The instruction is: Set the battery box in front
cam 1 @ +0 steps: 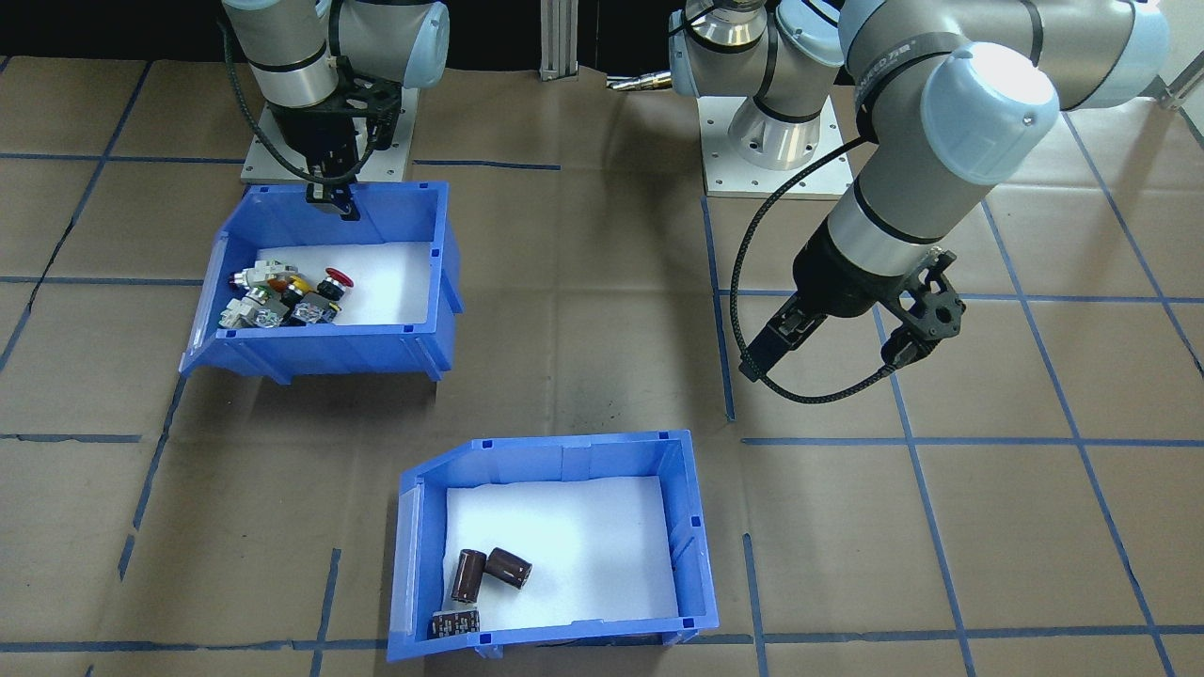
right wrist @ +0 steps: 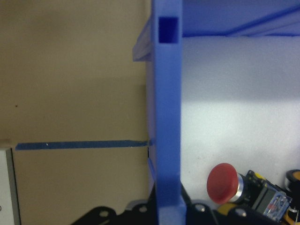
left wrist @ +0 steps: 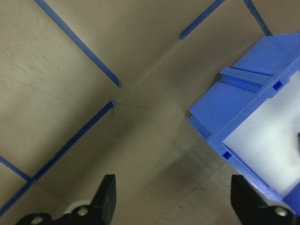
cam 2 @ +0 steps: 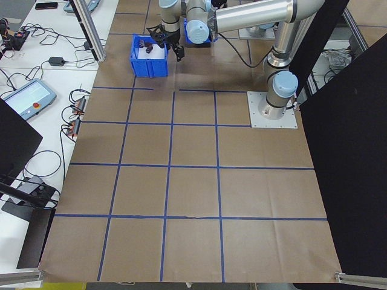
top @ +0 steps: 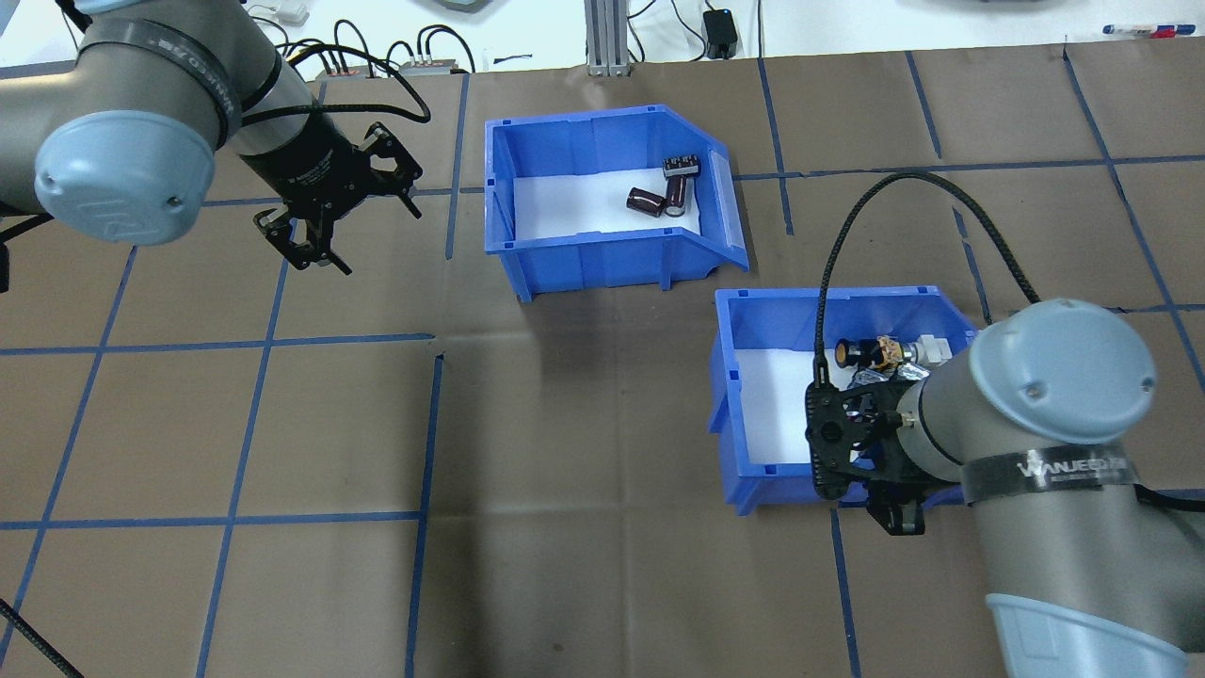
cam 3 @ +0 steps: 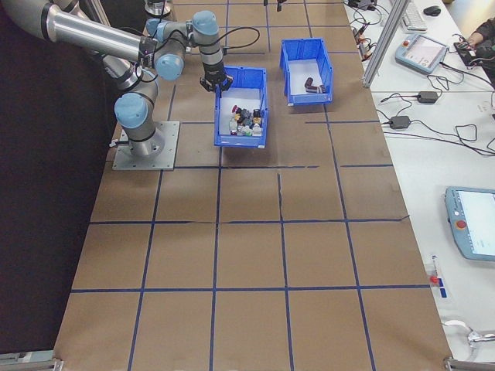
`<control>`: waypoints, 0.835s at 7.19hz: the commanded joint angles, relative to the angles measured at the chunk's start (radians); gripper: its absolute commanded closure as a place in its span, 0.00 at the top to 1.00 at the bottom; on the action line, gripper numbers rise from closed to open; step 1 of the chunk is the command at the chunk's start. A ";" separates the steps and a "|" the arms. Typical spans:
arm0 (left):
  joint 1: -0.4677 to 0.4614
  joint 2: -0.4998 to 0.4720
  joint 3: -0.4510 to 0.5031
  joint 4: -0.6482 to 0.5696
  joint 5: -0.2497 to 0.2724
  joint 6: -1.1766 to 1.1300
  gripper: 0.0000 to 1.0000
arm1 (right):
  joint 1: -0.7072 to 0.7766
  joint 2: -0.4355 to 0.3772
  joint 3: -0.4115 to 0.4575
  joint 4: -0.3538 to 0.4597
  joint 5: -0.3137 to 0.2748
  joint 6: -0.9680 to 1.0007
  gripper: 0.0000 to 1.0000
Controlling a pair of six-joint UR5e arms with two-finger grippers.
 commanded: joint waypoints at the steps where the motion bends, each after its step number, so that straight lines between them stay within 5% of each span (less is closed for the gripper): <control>1: -0.001 -0.009 0.094 -0.125 0.111 0.281 0.99 | 0.133 0.031 -0.005 -0.036 -0.007 0.134 0.00; 2: -0.004 -0.013 0.163 -0.205 0.170 0.394 0.99 | 0.162 0.034 -0.005 -0.036 -0.009 0.181 0.00; 4: -0.007 0.002 0.189 -0.232 0.164 0.545 1.00 | 0.251 0.085 -0.011 -0.107 -0.011 0.283 0.00; 6: -0.010 0.009 0.192 -0.224 0.170 0.625 1.00 | 0.356 0.216 -0.111 -0.128 -0.067 0.364 0.00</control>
